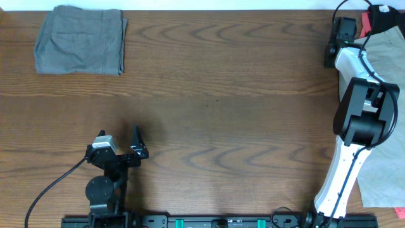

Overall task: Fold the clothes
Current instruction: 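Grasp the khaki shorts' leg hem with the right gripper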

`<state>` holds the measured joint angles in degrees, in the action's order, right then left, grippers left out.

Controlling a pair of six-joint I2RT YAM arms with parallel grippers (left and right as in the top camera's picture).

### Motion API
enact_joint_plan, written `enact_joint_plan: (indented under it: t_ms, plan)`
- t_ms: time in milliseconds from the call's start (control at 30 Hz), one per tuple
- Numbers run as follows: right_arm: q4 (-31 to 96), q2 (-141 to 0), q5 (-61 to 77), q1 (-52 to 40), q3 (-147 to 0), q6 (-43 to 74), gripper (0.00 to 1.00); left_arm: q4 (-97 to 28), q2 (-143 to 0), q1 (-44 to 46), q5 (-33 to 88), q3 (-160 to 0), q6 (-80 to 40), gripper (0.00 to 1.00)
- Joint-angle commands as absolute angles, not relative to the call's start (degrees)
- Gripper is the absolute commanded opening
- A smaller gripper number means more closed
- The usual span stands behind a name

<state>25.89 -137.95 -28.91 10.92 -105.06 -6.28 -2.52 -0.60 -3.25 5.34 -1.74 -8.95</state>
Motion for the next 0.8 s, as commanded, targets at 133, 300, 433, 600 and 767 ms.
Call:
enact_joint_plan:
  t_ms: [133, 300, 433, 600, 767]
  plan:
    - [28.84, -131.46, -29.78, 11.18, -105.03, 0.73, 0.01, -3.53, -0.25, -3.07, 5.30, -0.23, -8.60, 0.98]
    - [31.97, -127.72, -29.74, 11.16, -105.01, 5.85, 0.01, -3.53, -0.25, -3.07, 5.30, -0.23, -8.60, 0.98]
    - [33.85, -125.49, -27.46, 10.66, -105.01, 7.25, 0.01, -3.53, -0.25, -3.07, 5.30, -0.23, -8.60, 0.98]
    - [35.94, -123.02, -13.96, 8.67, -105.01, 7.25, 0.01, -3.53, -0.25, -3.07, 5.30, -0.23, -8.60, 0.98]
    - [37.06, -122.15, -2.37, 4.12, -105.01, 7.27, 0.01, -3.53, -0.25, -3.07, 5.30, -0.23, -8.60, 0.98]
